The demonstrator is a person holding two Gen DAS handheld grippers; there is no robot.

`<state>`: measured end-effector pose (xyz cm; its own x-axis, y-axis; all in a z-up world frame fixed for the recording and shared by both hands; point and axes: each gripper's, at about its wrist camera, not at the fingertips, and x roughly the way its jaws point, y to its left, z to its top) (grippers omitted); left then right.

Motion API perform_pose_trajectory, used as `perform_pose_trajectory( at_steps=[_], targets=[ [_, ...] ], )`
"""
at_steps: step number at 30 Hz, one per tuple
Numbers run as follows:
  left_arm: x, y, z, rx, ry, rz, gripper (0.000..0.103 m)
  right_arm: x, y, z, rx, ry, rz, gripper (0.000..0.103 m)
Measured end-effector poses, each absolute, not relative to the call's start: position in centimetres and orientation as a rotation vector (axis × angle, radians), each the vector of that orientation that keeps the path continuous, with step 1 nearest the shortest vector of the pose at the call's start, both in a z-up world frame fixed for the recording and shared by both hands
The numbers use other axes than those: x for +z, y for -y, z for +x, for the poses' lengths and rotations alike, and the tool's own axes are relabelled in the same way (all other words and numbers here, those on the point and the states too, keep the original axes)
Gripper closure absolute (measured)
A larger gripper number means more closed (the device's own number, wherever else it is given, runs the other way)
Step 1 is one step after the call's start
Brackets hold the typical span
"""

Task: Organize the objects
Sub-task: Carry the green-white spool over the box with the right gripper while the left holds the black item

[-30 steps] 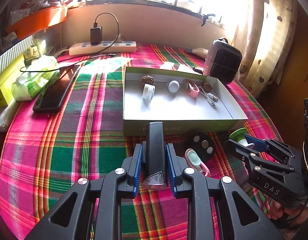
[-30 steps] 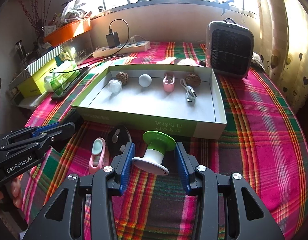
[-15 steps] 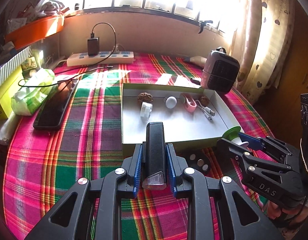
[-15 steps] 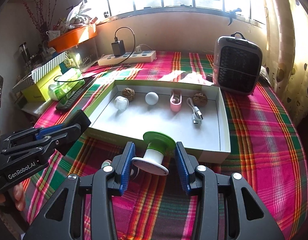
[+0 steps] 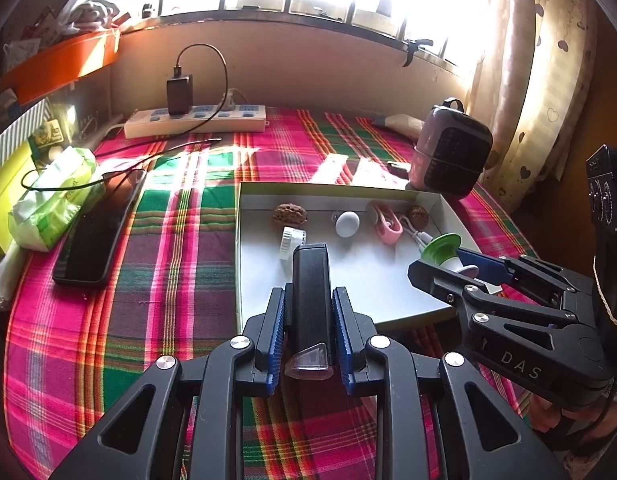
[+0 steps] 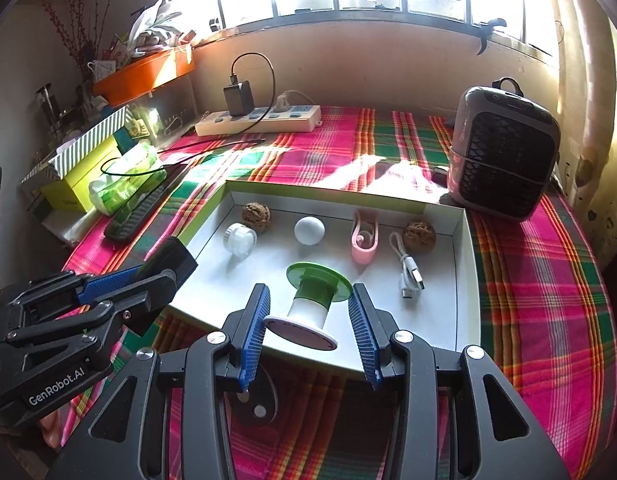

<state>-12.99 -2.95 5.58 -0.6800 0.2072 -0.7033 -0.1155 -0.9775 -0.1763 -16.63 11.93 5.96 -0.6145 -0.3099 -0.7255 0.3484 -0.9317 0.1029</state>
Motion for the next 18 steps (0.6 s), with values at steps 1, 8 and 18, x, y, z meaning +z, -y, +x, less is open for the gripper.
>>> perform_pose_trajectory(
  at_steps=[1, 8, 18],
  targets=[
    [5.4, 2.1, -13.8, 2.722, 0.173, -1.163, 0.082, 5.9, -11.8, -17.0, -2.529, -0.073, 1.129, 0.061],
    [4.7, 1.7, -15.4, 2.712, 0.177, -1.194, 0.082, 5.3, -11.3, -19.4, -2.493, -0.062, 1.154, 0.061],
    [4.0, 1.8, -16.6, 2.707, 0.182, -1.220, 0.082, 4.8, -9.8, -22.5, -2.400, -0.075, 1.188, 0.061]
  ],
)
